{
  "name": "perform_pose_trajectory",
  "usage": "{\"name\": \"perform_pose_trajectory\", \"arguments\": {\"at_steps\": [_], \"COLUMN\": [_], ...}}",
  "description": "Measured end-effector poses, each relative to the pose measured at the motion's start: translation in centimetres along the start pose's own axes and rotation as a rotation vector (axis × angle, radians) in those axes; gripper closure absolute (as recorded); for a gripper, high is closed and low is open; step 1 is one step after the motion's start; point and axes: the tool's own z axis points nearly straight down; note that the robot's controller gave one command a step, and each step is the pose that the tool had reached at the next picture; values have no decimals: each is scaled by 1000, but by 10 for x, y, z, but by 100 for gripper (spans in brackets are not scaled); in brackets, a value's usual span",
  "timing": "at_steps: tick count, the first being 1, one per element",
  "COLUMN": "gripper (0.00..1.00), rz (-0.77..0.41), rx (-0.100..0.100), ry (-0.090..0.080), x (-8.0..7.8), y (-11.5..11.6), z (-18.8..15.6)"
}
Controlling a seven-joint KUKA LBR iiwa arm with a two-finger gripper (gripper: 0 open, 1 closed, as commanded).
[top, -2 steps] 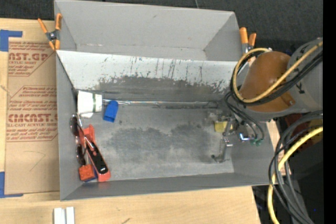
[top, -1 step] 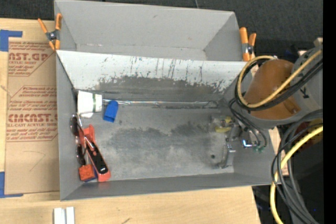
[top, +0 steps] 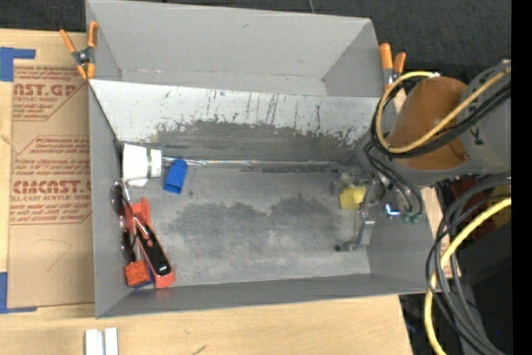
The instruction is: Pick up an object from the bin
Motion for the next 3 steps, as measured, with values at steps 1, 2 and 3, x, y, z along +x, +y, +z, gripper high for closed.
{"name": "perform_pose_trajectory", "arguments": {"at_steps": [1,2,3], "gripper": [0,0,100], "rz": [179,345,218], "rx": [-2,-1,-2], "ry": [-2,-9,-5], "x": [-7,-24,-37], "y": [3,-2,-15], "z": [-32,-42,3]}}
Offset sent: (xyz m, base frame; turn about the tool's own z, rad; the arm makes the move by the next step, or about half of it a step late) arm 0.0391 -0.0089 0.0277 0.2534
